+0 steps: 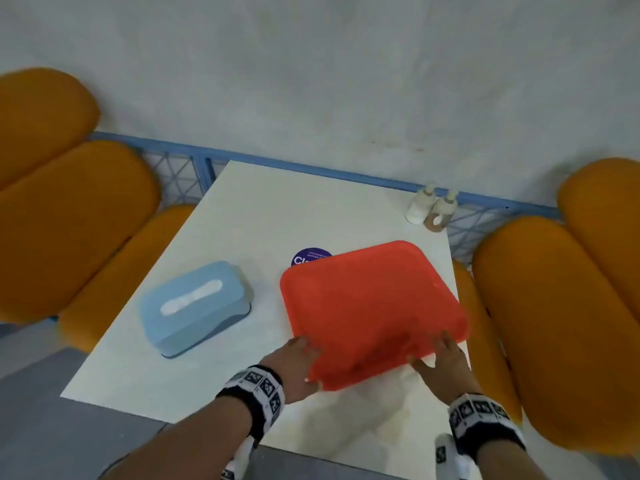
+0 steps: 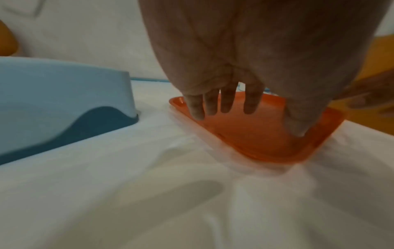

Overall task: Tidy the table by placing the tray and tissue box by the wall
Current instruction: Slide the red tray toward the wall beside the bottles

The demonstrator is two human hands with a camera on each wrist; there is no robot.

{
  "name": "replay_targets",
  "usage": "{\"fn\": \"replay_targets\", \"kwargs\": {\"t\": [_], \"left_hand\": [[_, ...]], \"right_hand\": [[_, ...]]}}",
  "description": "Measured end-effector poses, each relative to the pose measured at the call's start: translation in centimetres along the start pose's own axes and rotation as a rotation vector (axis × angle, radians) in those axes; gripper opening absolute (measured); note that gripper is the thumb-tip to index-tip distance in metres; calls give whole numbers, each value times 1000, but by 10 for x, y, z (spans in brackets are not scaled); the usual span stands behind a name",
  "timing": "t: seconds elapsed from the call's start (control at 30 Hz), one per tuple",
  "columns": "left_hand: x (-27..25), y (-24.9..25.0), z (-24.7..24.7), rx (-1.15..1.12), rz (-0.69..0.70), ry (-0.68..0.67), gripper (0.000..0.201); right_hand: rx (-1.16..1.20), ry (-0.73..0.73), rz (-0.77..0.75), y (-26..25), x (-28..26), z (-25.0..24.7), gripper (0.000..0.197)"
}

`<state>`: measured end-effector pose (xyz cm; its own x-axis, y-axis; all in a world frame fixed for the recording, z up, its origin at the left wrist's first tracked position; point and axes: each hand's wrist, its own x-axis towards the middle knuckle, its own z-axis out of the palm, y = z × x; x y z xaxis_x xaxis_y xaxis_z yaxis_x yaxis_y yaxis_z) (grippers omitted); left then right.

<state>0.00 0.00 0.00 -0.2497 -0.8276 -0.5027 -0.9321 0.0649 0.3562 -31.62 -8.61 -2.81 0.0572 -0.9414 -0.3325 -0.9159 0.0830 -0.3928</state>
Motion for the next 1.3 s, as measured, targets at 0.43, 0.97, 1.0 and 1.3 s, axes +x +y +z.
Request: {"fn": "replay_targets", "kwargs": {"t": [0.43,0.97,1.0,1.3], "left_hand": [[7,8,29,163,-173,71,54],[110,-63,-63,143,-367,19,46],[120,-71,-75,165,-381,7,46],[168,-129,-150,207,-256,-2,31]], "right_hand": [[-164,-151,-172,-8,36,28,68],[-268,-59,-179,-78,152,39,78],[-291,-30,-165,-85,153,39,72],[-307,-19,-86,-150,135,45,44]]}}
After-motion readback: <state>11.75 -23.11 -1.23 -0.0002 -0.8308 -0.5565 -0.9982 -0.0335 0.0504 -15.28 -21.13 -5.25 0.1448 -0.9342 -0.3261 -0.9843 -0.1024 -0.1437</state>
